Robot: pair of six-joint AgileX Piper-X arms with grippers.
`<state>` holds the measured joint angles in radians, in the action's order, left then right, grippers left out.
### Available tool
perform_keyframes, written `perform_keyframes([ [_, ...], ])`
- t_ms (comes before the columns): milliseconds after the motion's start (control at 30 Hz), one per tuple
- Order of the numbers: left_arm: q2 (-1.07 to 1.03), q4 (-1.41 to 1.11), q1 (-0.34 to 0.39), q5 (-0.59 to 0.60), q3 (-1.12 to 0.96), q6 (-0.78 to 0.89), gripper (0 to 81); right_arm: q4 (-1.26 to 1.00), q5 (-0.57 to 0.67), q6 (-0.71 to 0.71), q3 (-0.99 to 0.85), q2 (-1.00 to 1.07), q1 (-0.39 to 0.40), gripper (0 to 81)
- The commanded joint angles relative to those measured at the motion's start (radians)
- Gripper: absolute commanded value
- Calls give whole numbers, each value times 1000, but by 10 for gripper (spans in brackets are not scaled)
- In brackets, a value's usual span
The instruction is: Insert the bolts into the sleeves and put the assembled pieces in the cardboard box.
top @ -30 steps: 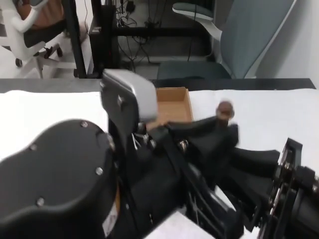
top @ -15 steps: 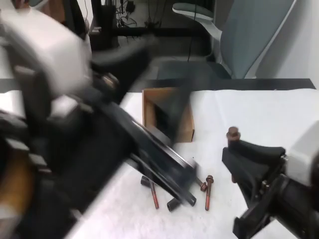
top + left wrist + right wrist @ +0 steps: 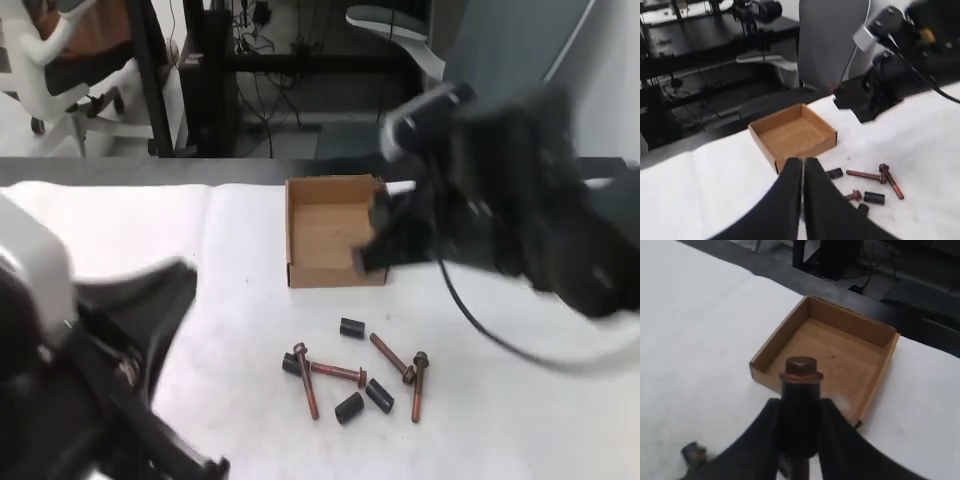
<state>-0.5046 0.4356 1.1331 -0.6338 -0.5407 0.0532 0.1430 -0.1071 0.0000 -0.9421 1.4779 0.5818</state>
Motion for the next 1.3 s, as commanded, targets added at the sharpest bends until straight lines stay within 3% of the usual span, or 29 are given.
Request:
perform_keyframes([
  [0, -70, 28, -24, 26, 27, 87, 18, 79, 34, -8, -155, 131, -52, 6],
  [100, -197, -8, -103, 162, 49, 145, 3, 207, 50, -12, -325, 262, -90, 6],
  [200, -364, -74, -238, 360, 47, 206, 162, 313, 98, -47, -459, 369, -114, 41],
  [267, -484, -171, -328, 483, 47, 227, 316, 373, 116, -46, -525, 404, -120, 167],
  [367, -621, -288, -427, 605, 35, 263, 556, 411, 124, -46, -576, 413, -121, 489],
  [433, -695, -328, -468, 704, 18, 259, 637, 428, 124, -46, -598, 402, -121, 696],
  [467, -726, -347, -480, 775, 6, 240, 651, 447, 128, -46, -608, 398, -121, 700],
  [600, -818, -383, -472, 979, -51, 23, 638, 565, 128, -46, -635, 361, -128, 700],
  [900, -996, -108, -423, 923, -284, -288, 613, 898, 56, -46, -632, 273, -175, 700],
  [967, -1041, -28, -412, 889, -332, -360, 571, 946, 49, -42, -632, 271, -195, 700],
  [1067, -1115, 73, -401, 879, -405, -438, 503, 1041, 74, 17, -632, 271, -230, 700],
  [1267, -1223, 108, -377, 837, -495, -492, 501, 1131, 97, 134, -630, 271, -253, 700],
])
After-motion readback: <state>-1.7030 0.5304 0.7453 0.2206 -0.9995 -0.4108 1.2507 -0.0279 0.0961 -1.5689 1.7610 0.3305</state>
